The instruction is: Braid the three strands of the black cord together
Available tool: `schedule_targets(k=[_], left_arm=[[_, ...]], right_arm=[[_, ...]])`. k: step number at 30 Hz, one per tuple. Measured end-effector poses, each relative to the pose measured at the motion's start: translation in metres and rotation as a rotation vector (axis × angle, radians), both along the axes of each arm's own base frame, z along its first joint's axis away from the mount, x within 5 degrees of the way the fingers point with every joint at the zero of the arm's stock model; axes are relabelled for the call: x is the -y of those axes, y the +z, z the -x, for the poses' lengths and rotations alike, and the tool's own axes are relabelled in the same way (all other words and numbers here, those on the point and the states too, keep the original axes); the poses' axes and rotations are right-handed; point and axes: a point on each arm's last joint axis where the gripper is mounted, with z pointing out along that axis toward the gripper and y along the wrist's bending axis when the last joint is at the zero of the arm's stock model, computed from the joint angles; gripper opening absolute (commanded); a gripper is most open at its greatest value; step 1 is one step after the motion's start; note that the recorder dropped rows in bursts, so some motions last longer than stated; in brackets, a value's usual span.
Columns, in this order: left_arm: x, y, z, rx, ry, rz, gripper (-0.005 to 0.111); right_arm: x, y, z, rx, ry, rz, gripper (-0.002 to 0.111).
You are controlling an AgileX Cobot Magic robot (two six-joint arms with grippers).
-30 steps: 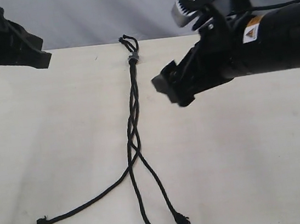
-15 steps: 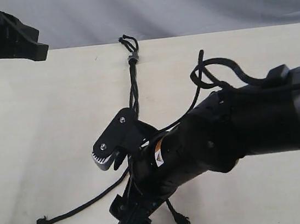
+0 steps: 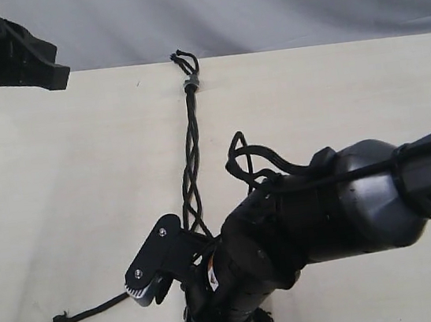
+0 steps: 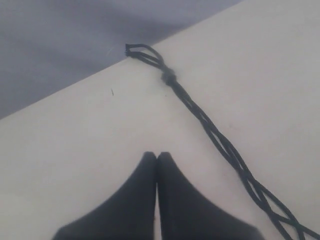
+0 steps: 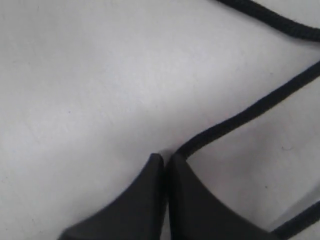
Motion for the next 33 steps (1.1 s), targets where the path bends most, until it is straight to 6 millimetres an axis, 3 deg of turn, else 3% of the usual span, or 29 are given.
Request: schedule_targets(k=[5,11,19,23,33], left_arm=[[0.0,0.0,0.0,-0.001,0.0,0.0,0.0],[0.0,0.0,0.0,-0.004,-0.002,0.0,0.0],[0.0,0.0,0.0,-0.004,-0.002,0.0,0.0],[0.0,0.0,0.0,-0.004,-0.002,0.0,0.0],[0.0,-0.001,0.0,-0.007,-0.003,-0.001,0.0]], right_arm=[[-0.002,0.003,-0.002,0.012,0.02,0.005,0.0],[-0.014,0.024,-0.013,0.029,0.094,0.053,0.0],[-0.008,0.043,-0.035,0.21,0.26,0.288,0.0],[-0.004,0.035,-0.042,0.242,0.302,0.358,0.0],[0.01,-0.002,-0.06,0.143,0.214,0.413,0.0]])
